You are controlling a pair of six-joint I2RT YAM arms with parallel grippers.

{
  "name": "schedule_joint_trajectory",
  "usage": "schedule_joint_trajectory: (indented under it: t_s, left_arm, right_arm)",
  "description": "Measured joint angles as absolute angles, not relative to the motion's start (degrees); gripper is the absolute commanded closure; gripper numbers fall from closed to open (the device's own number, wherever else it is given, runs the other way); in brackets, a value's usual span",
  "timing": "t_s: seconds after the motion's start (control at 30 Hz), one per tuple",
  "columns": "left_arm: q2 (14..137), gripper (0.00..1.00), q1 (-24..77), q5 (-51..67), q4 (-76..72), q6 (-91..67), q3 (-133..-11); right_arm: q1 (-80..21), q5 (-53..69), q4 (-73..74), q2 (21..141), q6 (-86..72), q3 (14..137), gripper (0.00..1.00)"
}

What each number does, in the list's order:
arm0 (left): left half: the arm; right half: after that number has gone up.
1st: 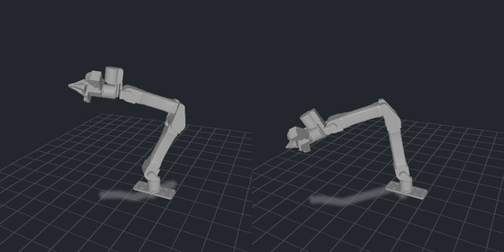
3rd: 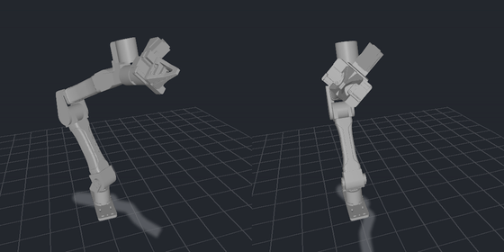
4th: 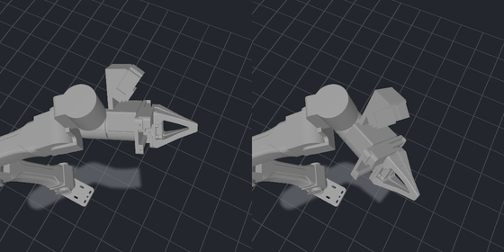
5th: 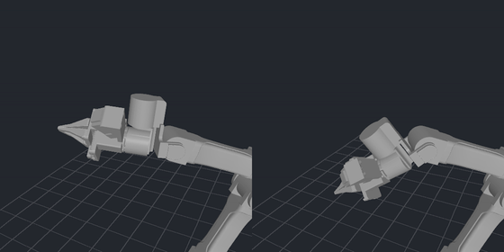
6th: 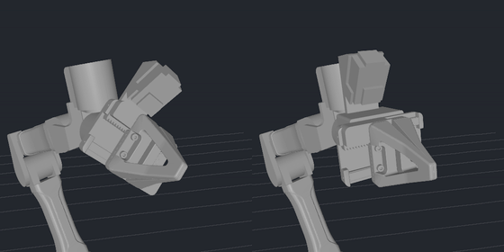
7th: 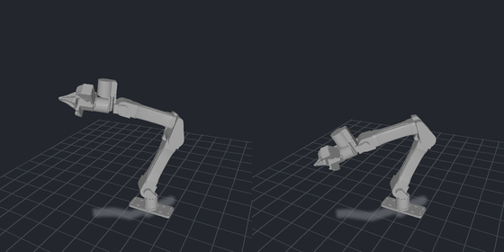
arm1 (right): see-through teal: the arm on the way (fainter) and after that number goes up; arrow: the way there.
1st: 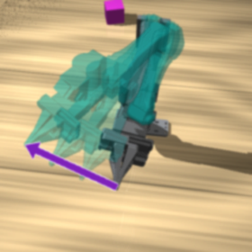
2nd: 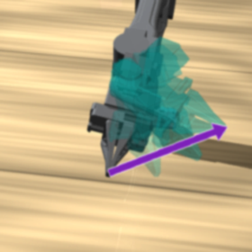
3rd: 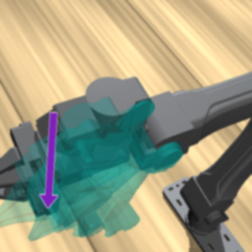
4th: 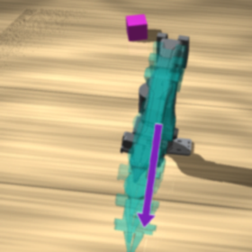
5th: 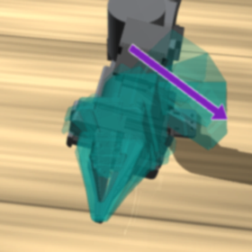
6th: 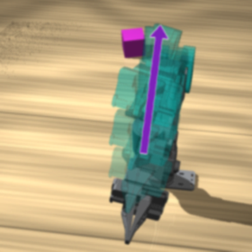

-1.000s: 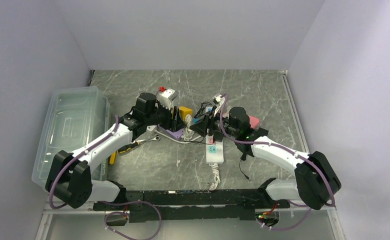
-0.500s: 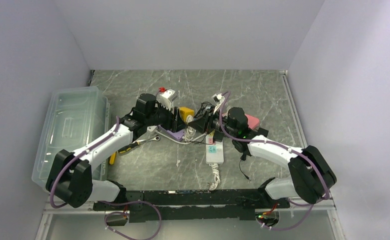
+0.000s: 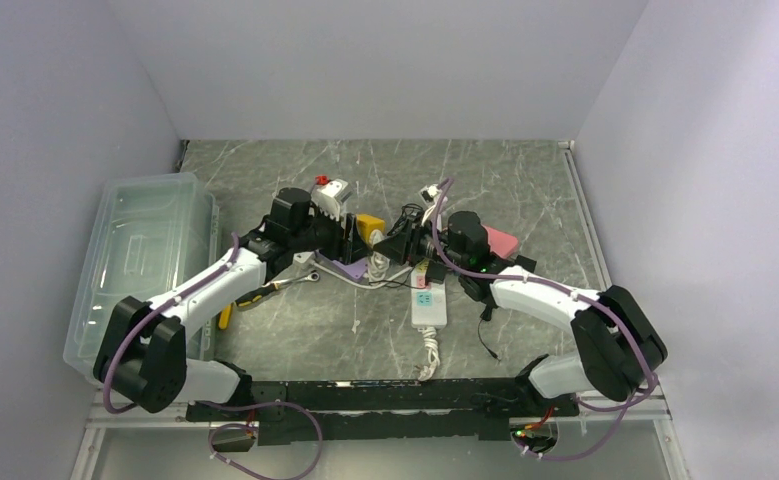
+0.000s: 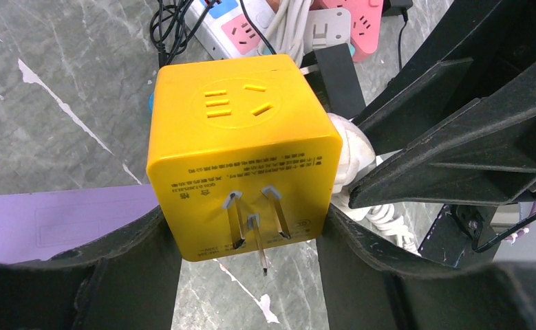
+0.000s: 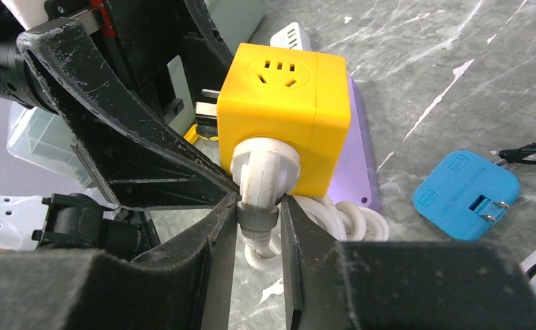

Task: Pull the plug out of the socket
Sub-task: Remove the plug from the socket.

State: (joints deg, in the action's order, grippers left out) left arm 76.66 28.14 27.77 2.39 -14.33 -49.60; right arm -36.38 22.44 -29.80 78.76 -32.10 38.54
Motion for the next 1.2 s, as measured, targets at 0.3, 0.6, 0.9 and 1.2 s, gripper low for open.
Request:
schedule_joint_trajectory:
  t_s: [0.3,0.6,0.9,1.2]
  left_arm:
    - [76.66,1.0,27.35,28.36,1.52,-14.98,-49.1]
    - [76.66,1.0,26.98,30.52,-0.38,-15.38,-48.97]
    - [76.75,1.0,27.2,29.47,0.93,-14.46,-48.99]
    - [76.79,1.0,28.53,27.29,4.99,-13.1,-49.8]
  right_arm:
    - [-36.38,22.5,-29.41,79.02,-32.16,39.0,1.0]
    - [-33.54,28.03,-31.48,78.26,-32.95,38.06,1.0]
    - [-35.77,23.42,-30.02,77.84,-32.53,38.06,1.0]
    - [-47.29,-0.58,-20.78,73.91,-26.02,39.64,1.0]
